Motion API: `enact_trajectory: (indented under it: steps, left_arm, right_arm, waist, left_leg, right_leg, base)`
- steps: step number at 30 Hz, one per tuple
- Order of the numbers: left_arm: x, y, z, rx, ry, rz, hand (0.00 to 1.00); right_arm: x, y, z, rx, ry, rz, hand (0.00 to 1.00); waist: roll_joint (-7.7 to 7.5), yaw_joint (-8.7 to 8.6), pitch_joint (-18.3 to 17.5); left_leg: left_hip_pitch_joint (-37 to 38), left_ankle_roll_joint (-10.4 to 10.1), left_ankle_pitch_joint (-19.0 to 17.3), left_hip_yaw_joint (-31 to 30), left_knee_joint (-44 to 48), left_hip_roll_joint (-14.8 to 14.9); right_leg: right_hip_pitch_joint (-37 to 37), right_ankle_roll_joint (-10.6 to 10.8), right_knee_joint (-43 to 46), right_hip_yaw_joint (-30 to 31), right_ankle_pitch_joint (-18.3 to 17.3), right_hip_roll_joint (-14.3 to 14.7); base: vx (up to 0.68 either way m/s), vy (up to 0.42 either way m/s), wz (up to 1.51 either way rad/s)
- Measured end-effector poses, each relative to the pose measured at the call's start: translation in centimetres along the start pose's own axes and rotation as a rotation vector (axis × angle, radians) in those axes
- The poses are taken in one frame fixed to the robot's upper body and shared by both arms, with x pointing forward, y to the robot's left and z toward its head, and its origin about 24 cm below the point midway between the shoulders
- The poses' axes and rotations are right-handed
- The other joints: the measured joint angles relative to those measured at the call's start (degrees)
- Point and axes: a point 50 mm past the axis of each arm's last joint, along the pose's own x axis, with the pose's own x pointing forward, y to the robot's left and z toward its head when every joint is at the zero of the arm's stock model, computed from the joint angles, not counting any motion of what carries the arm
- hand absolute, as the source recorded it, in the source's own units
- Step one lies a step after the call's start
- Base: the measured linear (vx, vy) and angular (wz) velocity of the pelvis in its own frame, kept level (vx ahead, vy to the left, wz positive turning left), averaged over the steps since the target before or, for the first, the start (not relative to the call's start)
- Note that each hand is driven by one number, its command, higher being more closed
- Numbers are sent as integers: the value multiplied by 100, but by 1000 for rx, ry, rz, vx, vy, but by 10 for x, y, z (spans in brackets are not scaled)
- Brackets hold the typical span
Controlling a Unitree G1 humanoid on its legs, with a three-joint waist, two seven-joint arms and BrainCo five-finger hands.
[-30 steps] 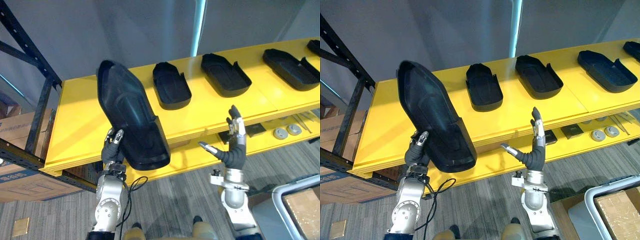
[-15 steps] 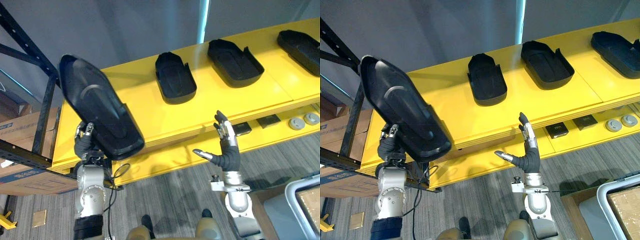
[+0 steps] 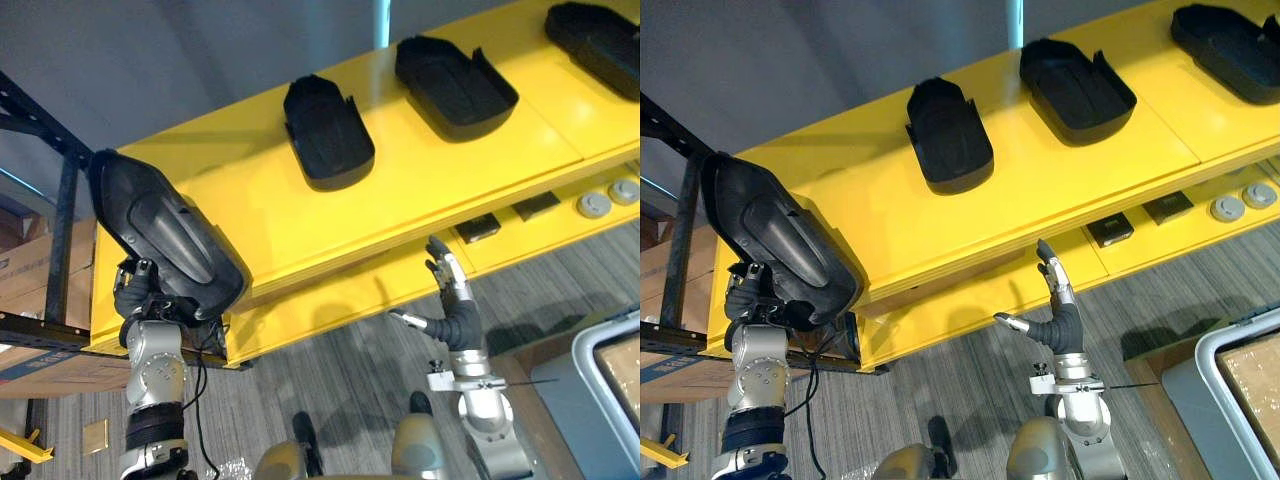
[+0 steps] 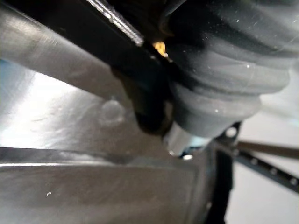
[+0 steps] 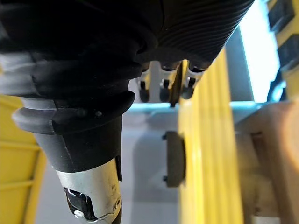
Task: Walk over and take plastic housings, then place them on the shelf
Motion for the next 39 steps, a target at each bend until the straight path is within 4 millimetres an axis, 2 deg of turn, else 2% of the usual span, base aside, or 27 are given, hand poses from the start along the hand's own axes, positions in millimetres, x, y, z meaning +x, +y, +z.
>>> enact_trajectory:
  steps: [4,7,12,13,18,26,33,36,39]
  left_arm:
    - [7,-1,11,-74,-47,55,100]
    - [9,2,15,-153,-68,108,100]
    - [13,-2,22,-300,-91,153,100]
    - [15,-2,23,-310,-101,161,0]
    - [22,-17,35,-325,-126,132,0]
    - [29,-28,38,-133,-142,158,0]
    - [31,-34,37,-64,-129,152,0]
    - [34,-39,46,-2,-174,142,0]
    - [37,-49,67,111,-292,125,0]
  right_arm:
    - [0,9,4,25,-7,25,0]
    - [2,12,16,39,-60,38,0]
    - [2,17,31,80,-115,43,0]
    - [2,19,34,96,-122,50,0]
    - [1,23,38,129,-132,60,0]
    - [-1,28,43,153,-148,85,0]
    - [-9,31,40,162,-109,99,0]
    - [-11,35,40,173,-105,119,0]
    - [-12,36,41,178,-123,134,0]
  waist:
    - [35,-26,166]
    - [97,-25,209]
    - [58,-44,263]
    - [51,-45,269]
    - [7,-60,297]
    - [2,-137,299]
    - [1,-165,299]
    - [-3,-184,296]
    - [-32,-229,281]
  left_leg:
    - [-62,13,12,83,-17,-40]
    - [-131,73,61,170,-47,-65]
    - [-132,48,118,303,-105,-45]
    - [-132,48,118,327,-105,-49]
    - [-231,46,119,462,-105,-34]
    - [-103,43,116,599,-101,-25]
    - [-7,38,112,615,-101,-20]
    - [24,37,112,612,-101,-6]
    - [156,37,112,597,-102,-8]
  right_leg:
    - [-246,2,286,101,-110,-36]
    - [-419,-5,384,203,-137,-40]
    - [-554,-31,472,262,-213,-13]
    - [-570,-32,475,291,-224,-14]
    - [-689,-9,503,340,-206,-20]
    - [-613,-6,564,375,-200,-16]
    - [-518,4,511,374,-195,-13]
    - [-475,14,496,356,-186,5]
    - [-305,10,441,343,-156,23]
  base:
    - [2,-8,-4]
    - [19,-24,-9]
    - [-3,-18,-5]
    - [4,-6,-10]
    - [11,-5,-1]
    - [7,-9,-4]
    - [-12,0,-2]
    - [-24,-2,0]
    - [-11,1,-3]
